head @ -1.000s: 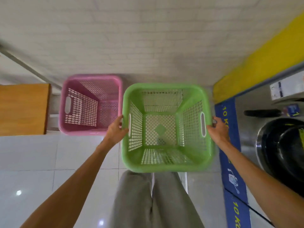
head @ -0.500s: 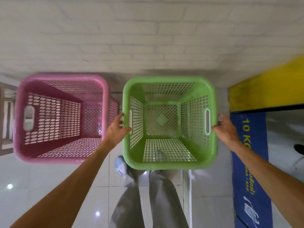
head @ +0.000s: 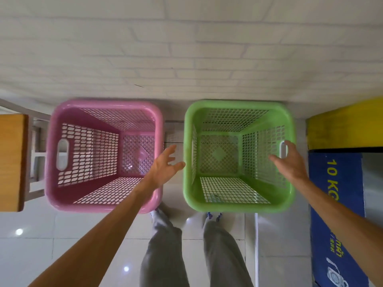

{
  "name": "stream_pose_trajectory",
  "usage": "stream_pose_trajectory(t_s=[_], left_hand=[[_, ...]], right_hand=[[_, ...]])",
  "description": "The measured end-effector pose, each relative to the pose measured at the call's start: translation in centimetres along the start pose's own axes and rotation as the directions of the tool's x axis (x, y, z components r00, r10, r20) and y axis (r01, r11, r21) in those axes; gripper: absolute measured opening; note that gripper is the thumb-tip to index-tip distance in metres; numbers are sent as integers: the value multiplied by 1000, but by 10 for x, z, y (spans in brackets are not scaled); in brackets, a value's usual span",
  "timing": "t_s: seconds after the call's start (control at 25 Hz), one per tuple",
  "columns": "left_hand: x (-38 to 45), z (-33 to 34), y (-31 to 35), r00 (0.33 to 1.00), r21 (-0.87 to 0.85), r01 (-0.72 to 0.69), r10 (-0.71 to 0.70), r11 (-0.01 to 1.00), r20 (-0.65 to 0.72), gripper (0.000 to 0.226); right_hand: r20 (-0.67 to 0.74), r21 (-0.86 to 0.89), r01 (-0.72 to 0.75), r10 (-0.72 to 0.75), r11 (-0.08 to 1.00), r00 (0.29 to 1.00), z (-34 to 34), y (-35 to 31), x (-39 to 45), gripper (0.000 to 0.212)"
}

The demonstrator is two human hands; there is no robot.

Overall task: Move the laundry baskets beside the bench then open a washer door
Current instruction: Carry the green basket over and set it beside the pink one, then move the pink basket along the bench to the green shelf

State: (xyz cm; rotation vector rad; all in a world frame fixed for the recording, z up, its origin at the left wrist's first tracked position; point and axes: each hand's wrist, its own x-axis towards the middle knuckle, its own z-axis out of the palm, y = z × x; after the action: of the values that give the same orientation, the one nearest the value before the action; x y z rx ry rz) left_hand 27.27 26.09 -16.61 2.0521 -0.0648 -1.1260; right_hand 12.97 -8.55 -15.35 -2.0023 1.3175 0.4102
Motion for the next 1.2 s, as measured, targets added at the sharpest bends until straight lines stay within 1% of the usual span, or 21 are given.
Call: stream_pose_trajectory(t_s=[0.08, 0.2, 0.28, 0.36, 0.44, 0.48, 0.52, 0.6, 0.64, 0.68, 0.72, 0.76, 0.84, 0.88, 0.92, 1.0, 1.08, 1.16, 1.2], left_hand=[[-15, -33, -13, 998, -42, -39, 36, 998, -57, 63], [-39, -109, -47, 981, -40, -85, 76, 996, -176, 47], [-52, -170, -83, 959, -27, -44, 35, 999, -282, 43], [-58, -220, -114, 930, 6, 42, -37, 999, -367, 46], [-64, -268, -146, 898, 21, 135, -113, 991, -426, 53], [-64, -290, -163, 880, 33, 185, -150, 982, -451, 62], [-59, -307, -184, 872, 51, 243, -195, 969, -449, 71], [-45, -325, -214, 870, 86, 337, -276, 937, -408, 85], [-38, -329, -225, 877, 53, 350, -308, 935, -368, 91], [-30, -329, -234, 899, -10, 320, -307, 947, -314, 94], [-27, -327, -235, 912, -67, 295, -302, 953, -278, 92], [-23, -323, -240, 924, -70, 251, -260, 965, -279, 85], [-28, -318, -238, 915, -80, 211, -226, 974, -333, 76], [-41, -317, -233, 907, -111, 204, -230, 973, -352, 76], [-59, -317, -229, 904, -122, 172, -206, 977, -375, 77], [-119, -316, -215, 895, -122, 133, -172, 984, -413, 77], [-185, -310, -202, 871, -139, 91, -147, 986, -470, 74], [-272, -303, -179, 812, -183, 27, -128, 983, -569, 64], [-319, -298, -166, 779, -215, -3, -133, 977, -613, 60]], right_hand=[[22, 24, 72, -73, 997, 997, 18, -36, -26, 76], [128, 30, 168, -171, 985, 977, 67, -94, -69, 64], [154, 22, 217, -218, 976, 964, 115, -135, -96, 50], [174, 18, 232, -232, 972, 957, 162, -165, -115, 42], [223, -8, 236, -228, 972, 948, 214, -192, -133, 52], [259, -40, 234, -216, 971, 941, 241, -202, -140, 58], [271, -74, 224, -196, 972, 942, 263, -211, -145, 61], [225, -93, 171, -147, 981, 963, 296, -215, -145, 60], [188, -103, 143, -122, 984, 975, 308, -215, -144, 59], [165, -106, 132, -113, 986, 980, 316, -211, -141, 58], [138, -128, 121, -104, 984, 985, 319, -207, -137, 56], [134, -144, 113, -93, 983, 987, 317, -207, -136, 52], [128, -180, 125, -103, 976, 986, 307, -208, -137, 43], [113, -184, 135, -116, 974, 987, 296, -211, -145, 39], [94, -184, 167, -152, 969, 984, 282, -214, -158, 38], [50, -153, 245, -240, 957, 969, 245, -222, -195, 41], [26, -107, 314, -313, 943, 949, 204, -234, -233, 44], [55, -49, 434, -432, 899, 900, 153, -253, -284, 44], [79, 0, 477, -476, 879, 876, 128, -262, -310, 41]])
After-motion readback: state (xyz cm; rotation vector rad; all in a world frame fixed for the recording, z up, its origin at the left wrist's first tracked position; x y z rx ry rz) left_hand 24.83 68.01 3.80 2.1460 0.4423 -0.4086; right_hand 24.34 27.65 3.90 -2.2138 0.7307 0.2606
